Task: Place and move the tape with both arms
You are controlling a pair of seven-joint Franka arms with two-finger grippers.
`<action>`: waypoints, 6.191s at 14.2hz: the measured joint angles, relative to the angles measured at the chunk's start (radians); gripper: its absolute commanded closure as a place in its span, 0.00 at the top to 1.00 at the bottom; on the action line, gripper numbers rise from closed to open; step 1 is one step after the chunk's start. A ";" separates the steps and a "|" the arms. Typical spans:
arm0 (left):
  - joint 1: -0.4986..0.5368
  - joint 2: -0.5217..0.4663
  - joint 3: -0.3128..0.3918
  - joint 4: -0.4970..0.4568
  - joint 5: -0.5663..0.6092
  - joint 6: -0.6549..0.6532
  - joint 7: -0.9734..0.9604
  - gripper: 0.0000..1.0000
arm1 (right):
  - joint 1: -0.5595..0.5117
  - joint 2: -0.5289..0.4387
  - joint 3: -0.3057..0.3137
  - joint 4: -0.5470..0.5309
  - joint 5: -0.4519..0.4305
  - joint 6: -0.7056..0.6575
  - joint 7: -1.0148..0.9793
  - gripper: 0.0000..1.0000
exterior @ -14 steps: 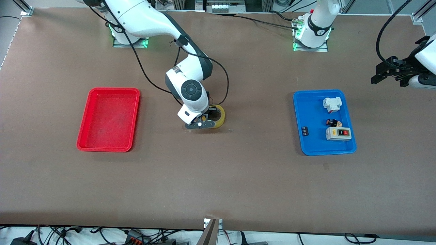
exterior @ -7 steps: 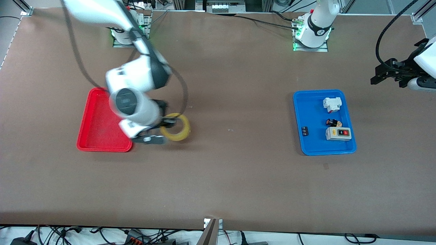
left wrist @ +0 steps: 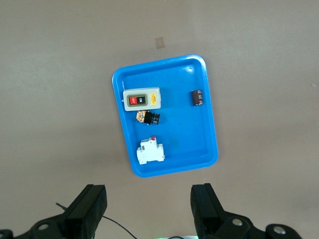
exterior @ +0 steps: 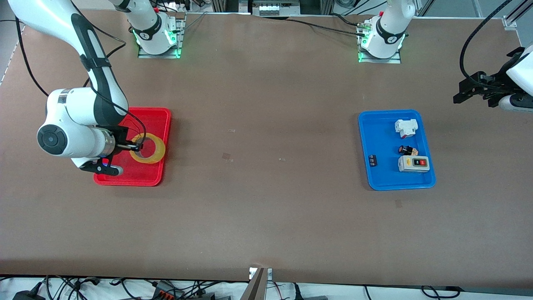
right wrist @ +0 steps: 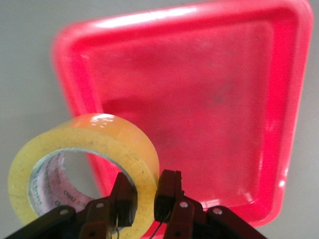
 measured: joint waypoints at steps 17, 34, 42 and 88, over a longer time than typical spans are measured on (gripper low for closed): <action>0.001 -0.007 -0.002 0.000 0.000 -0.005 0.000 1.00 | -0.117 -0.023 0.004 -0.234 -0.051 0.331 -0.175 1.00; 0.001 -0.009 -0.010 0.000 0.000 -0.016 0.000 1.00 | -0.091 -0.149 0.025 0.491 0.033 -0.392 -0.189 1.00; 0.001 -0.009 -0.012 0.000 0.000 -0.017 0.000 1.00 | -0.003 -0.144 -0.086 0.526 0.043 -0.363 -0.191 1.00; 0.000 -0.009 -0.023 0.000 0.000 -0.017 -0.021 1.00 | -0.042 -0.418 -0.049 0.161 0.027 -0.327 -0.217 1.00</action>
